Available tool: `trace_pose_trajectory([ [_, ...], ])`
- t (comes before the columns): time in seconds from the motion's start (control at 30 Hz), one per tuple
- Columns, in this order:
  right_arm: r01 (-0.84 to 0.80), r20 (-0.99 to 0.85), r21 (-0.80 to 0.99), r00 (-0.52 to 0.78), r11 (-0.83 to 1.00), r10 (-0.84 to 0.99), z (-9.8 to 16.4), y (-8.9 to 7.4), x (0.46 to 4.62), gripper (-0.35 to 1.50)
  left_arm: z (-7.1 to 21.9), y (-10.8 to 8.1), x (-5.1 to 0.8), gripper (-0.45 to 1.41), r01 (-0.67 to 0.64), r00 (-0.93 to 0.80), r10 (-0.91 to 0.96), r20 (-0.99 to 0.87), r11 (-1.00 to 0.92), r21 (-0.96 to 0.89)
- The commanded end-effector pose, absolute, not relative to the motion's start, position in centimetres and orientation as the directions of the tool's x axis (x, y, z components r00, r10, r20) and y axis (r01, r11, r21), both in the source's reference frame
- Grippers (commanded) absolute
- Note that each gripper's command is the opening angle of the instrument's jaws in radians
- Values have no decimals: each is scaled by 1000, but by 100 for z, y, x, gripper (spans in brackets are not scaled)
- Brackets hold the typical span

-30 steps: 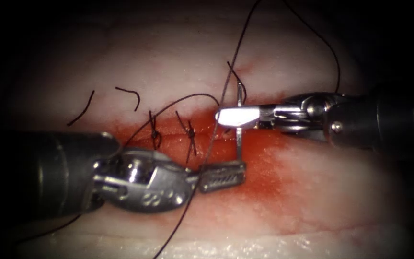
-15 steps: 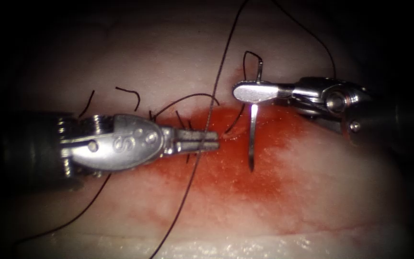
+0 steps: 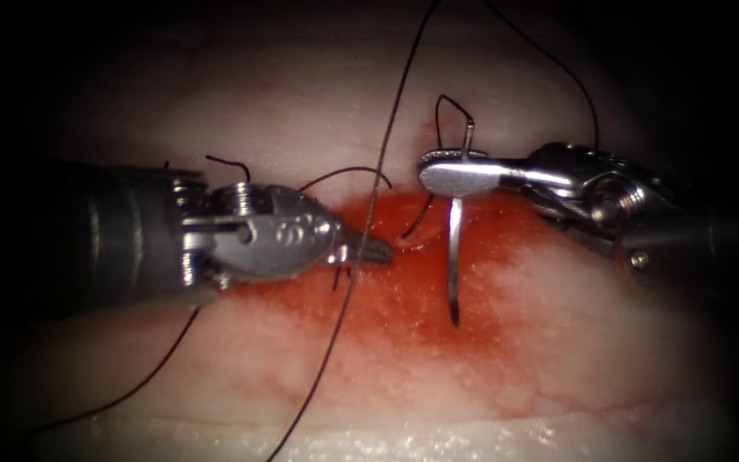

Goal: Wound Closure
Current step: Place left hand in wound to widen opening

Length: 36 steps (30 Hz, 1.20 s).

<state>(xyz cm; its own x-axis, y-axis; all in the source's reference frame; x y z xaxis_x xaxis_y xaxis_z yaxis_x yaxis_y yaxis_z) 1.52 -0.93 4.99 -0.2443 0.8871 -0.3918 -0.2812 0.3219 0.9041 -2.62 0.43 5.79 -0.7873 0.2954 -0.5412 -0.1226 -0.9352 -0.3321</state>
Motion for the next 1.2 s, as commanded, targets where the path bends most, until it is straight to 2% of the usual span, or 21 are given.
trace_pose_trajectory([
  [0.03, -282, -410, 897, -237, 341, 881, 503, -98, 159, -35, 587, 45, -268, -45, -116, -799, 289, -528, -935, -335],
  [0.4, -298, -487, 859, -222, 417, 844, 498, -95, 160, -35, 637, 39, -273, -45, -32, -868, 217, -447, -922, -386],
  [1.03, -316, -653, 745, -168, 587, 738, 496, -94, 168, -35, 677, 70, -261, -45, -37, -877, 203, -436, -932, -359],
  [1.2, -321, -684, 719, -169, 617, 710, 497, -87, 169, -35, 679, 54, -262, -45, -2, -906, 172, -387, -916, -402],
])
